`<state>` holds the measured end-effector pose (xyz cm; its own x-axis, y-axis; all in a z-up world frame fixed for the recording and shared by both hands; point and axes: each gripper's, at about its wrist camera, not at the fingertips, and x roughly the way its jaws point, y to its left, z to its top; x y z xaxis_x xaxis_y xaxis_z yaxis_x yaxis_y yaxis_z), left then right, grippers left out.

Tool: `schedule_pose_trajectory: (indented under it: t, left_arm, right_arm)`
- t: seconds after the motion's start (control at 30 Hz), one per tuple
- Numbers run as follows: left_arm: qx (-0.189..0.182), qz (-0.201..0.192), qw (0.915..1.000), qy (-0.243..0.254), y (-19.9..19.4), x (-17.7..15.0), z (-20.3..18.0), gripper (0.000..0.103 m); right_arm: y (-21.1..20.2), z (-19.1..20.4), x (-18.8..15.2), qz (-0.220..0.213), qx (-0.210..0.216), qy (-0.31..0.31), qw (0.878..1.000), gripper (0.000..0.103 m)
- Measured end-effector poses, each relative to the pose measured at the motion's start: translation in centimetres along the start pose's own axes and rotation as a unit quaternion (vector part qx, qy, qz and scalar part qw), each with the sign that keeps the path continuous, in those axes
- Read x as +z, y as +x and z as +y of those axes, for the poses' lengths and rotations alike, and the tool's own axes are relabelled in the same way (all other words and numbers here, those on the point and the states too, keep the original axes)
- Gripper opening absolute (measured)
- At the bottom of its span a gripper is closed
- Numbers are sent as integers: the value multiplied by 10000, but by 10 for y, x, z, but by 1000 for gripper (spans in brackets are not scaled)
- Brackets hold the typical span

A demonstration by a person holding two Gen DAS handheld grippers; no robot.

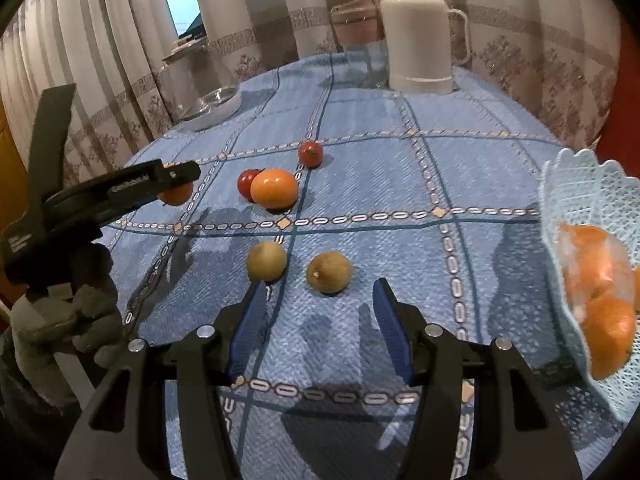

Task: Organize fruits
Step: 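Grasp a round brown fruit with the right gripper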

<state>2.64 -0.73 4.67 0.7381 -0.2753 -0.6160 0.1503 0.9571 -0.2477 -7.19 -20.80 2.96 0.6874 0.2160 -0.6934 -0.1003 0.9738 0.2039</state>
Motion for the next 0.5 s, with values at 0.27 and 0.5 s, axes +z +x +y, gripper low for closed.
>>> schedule_pose_trajectory:
  t: [0.27, 0.5]
  left_arm:
    - [-52, -33, 10000, -65, -4, 0, 2, 41]
    - [-76, -19, 9999, -118, -5, 0, 3, 41]
  right_arm:
    - [21, 6, 5, 303, -6, -110, 9995, 57]
    - [38, 4, 13, 443, -277, -134, 9985, 44]
